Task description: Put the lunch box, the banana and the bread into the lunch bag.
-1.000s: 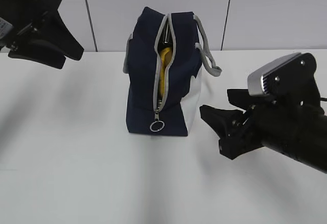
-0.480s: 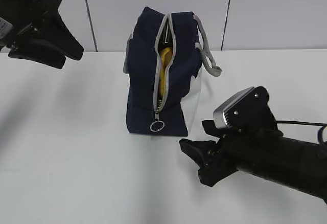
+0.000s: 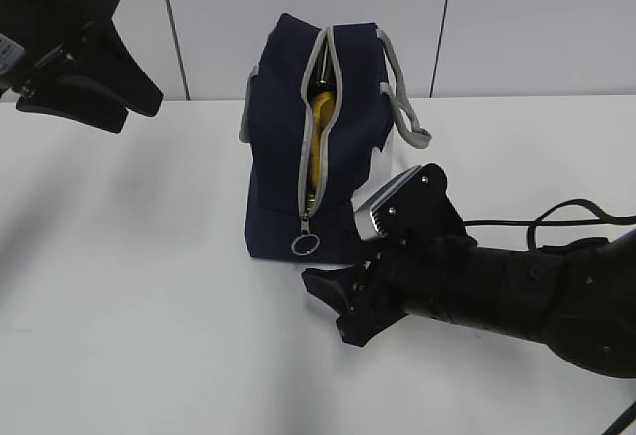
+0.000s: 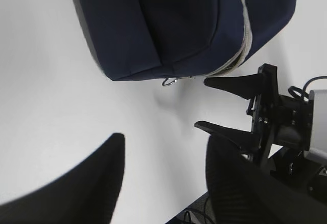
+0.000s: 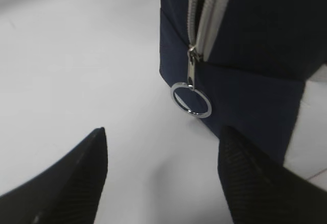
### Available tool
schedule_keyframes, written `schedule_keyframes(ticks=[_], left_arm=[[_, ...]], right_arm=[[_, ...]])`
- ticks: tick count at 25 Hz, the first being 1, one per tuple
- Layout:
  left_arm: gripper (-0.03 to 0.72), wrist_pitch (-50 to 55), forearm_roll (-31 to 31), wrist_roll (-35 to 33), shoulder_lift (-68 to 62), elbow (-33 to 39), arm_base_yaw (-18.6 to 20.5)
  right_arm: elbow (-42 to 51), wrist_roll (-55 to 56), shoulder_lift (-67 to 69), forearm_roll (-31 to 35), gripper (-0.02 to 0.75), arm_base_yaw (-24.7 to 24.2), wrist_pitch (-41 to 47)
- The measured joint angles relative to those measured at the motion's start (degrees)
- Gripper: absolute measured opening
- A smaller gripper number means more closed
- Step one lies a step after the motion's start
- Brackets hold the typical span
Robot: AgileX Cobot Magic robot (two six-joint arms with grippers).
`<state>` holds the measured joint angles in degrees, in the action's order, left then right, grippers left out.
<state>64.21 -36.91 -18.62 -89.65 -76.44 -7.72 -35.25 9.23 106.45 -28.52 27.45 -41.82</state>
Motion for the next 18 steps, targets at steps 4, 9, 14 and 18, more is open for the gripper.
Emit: schedule_keyframes(ticks=[4,9,14,18], left_arm=[[0.37,-0.36,0.0,0.0,0.0,0.0,0.0],[0.369,-0.86,0.05,0.0,0.0,0.0,0.0],[0.369,-1.28,0.05,0.0,0.0,0.0,0.0],[0.369,-1.3,0.05,0.0,0.0,0.0,0.0]], right_arm=[[-2.05,0.45,3.06,-1.55,0.498,0.0,-0.21],[-3.56,0.67,5.37,-3.15,0.498,0.0,-0.21],[-5.73,0.79,6.76,-3.54,0.498,0.0,-0.21],[-7.23,0.91,8.35,-3.46,0.498,0.0,-0.21]])
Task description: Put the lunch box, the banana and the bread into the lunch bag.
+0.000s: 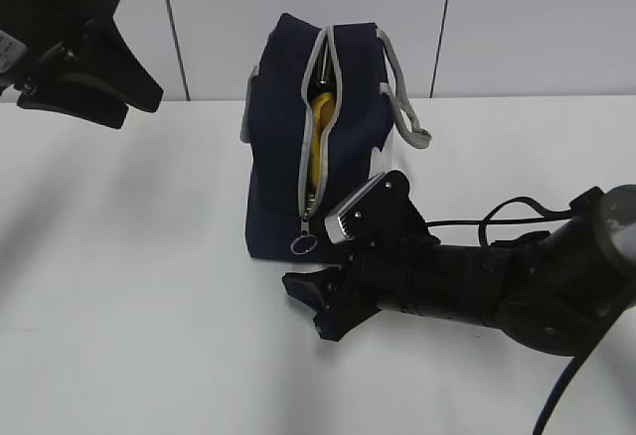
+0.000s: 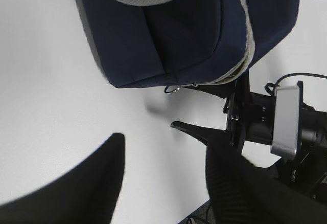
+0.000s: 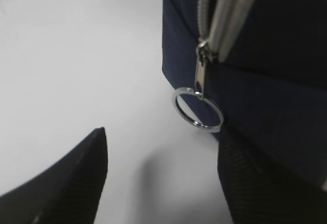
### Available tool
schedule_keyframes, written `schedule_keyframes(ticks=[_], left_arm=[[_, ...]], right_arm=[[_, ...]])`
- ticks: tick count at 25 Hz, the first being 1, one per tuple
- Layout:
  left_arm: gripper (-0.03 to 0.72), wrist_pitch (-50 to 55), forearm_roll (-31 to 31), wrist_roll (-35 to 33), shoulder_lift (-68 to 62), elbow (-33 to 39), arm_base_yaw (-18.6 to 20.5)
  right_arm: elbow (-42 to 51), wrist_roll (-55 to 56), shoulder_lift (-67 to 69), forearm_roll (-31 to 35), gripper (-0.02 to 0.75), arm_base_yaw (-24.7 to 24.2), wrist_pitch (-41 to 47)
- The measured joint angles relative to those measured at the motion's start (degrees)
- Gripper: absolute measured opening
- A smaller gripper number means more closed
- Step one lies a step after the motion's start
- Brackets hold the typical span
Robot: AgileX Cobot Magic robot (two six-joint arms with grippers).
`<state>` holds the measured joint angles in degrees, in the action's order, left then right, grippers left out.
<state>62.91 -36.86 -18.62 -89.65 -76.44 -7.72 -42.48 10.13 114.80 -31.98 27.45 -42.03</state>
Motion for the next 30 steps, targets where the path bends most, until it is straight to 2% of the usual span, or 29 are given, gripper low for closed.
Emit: schedule_keyframes(ticks=[19,26,30], left_arm=[[0.368,-0.62,0.05,0.0,0.0,0.0,0.0],[0.368,-0.62,0.1,0.0,0.0,0.0,0.0],[0.368,-0.62,0.22,0.0,0.0,0.0,0.0]], right_arm=[[-3.24,1.02,0.83,-0.39,0.494,0.0,0.21],[-4.99,2.45,3.76,-0.39,0.426,0.0,0.3],[-5.14,2.55,3.76,-0.39,0.344,0.0,0.3]])
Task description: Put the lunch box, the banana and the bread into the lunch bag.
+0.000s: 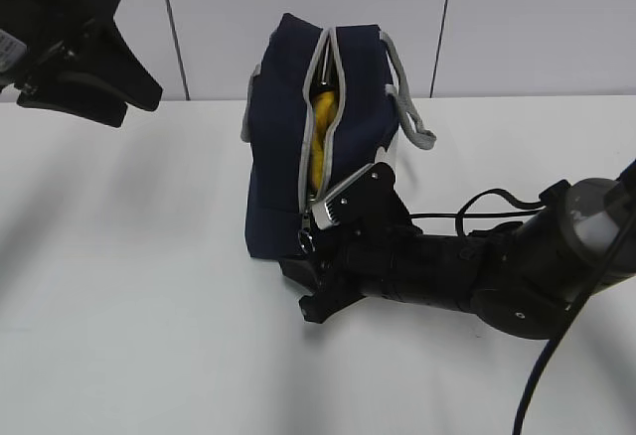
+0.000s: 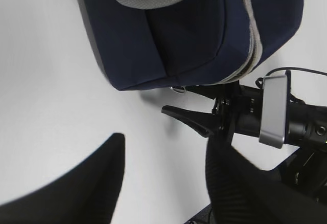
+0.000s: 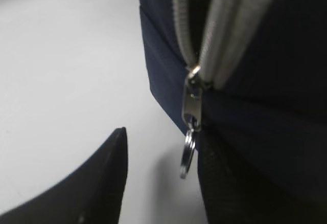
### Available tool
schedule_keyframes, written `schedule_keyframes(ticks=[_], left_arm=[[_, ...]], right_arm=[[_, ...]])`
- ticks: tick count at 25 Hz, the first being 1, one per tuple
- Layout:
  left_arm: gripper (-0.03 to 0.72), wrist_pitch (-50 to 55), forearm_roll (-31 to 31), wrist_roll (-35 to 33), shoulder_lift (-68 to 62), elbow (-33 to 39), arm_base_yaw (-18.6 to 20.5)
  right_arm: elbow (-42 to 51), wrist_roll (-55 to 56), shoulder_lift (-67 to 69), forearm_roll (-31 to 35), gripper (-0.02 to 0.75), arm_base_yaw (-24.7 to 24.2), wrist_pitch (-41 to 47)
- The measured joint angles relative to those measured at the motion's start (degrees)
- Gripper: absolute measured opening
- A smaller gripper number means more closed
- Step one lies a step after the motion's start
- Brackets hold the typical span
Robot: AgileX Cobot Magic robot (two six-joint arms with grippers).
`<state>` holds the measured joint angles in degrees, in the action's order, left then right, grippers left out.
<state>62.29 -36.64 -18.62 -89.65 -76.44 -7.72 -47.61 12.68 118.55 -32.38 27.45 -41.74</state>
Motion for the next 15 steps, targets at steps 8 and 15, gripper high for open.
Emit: schedule_keyframes(ticks=[8,15], left_arm=[[0.364,0.0,0.17,0.0,0.0,0.0,0.0],[0.364,0.0,0.17,0.0,0.0,0.0,0.0]], right_arm=[[0.0,0.1,0.0,3.32,0.141,0.0,0.0],[0.0,0.0,0.0,3.66,-0.015,0.0,0.0]])
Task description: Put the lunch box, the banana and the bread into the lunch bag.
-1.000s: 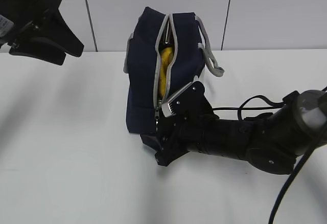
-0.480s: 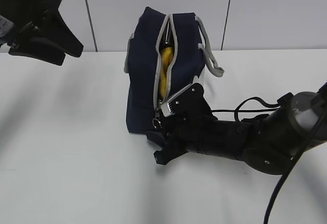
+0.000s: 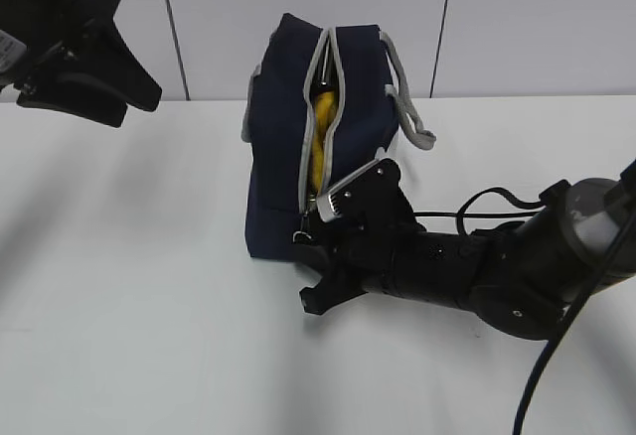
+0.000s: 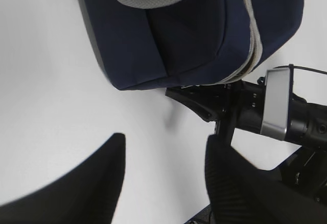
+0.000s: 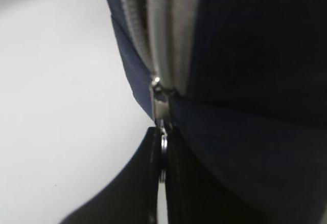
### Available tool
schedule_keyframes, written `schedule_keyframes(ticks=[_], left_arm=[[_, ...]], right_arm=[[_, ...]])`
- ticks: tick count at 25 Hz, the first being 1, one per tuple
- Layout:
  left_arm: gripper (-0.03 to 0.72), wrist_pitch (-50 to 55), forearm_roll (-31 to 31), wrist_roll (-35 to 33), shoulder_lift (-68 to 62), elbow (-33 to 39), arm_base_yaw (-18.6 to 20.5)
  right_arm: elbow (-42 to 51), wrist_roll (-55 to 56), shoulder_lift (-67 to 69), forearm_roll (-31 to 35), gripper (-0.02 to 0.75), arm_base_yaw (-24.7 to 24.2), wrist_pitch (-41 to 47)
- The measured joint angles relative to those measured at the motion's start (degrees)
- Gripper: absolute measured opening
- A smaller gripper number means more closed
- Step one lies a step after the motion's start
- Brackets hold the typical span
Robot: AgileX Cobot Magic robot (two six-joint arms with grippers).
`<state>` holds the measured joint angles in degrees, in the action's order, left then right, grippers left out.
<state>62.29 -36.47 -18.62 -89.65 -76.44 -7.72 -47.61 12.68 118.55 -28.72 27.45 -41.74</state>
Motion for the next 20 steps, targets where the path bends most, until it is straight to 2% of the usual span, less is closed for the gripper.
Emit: schedule_keyframes(ticks=[6,11,16,20], left_arm=[[0.364,0.0,0.0,0.0,0.0,0.0,0.0],[0.362,0.0,0.0,0.0,0.0,0.0,0.0],[0.361,0.0,0.0,0.0,0.0,0.0,0.0],[0.361,0.0,0.05,0.0,0.0,0.0,0.0]], right_arm=[[0.0,0.0,-0.29,-2.31,-0.016,0.0,1.23],[0.0,0.0,-3.19,-2.85,-0.016,0.0,5.65],[0.0,0.37,-4.78,-5.71,-0.016,0.0,10.56],[0.0,2.53,-6.48,-8.64,-0.016,0.0,11.02]])
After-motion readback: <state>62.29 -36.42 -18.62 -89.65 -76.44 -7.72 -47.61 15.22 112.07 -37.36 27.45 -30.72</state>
